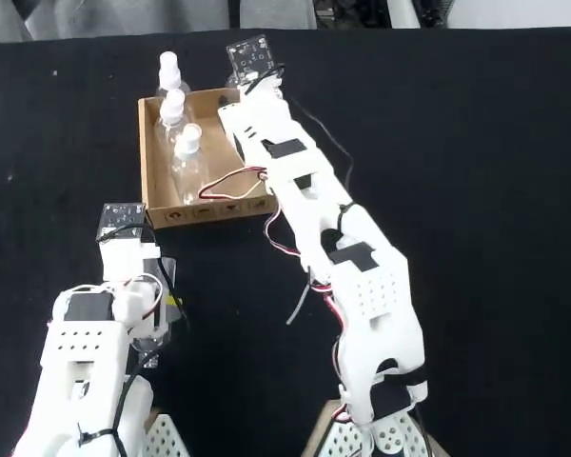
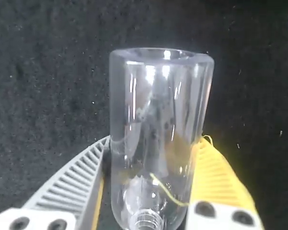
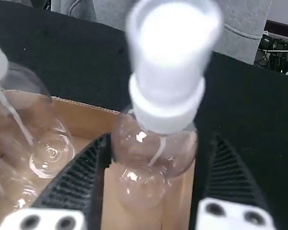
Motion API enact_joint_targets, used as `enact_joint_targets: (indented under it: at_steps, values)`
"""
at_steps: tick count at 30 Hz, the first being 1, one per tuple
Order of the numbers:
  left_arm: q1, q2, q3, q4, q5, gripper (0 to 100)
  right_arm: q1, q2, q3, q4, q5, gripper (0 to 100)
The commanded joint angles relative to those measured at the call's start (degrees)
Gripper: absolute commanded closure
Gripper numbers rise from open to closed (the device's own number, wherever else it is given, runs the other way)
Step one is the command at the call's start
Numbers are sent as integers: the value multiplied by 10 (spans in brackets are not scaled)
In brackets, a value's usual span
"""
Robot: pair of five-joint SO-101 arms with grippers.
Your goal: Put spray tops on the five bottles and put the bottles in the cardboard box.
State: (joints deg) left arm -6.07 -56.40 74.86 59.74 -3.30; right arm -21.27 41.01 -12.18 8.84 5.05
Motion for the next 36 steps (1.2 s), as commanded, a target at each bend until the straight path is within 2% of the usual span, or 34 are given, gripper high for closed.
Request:
enact_joint_targets:
  at_steps: [1, 20, 36]
  values:
    - [1, -13, 0, -12, -4, 790, 14, -5, -15, -9, -4, 719]
    - [1, -13, 0, -13, -4, 790, 16, -14, -19, 31, 0, 718]
    - [1, -13, 0, -13, -4, 790, 17, -130, 98, 32, 0, 718]
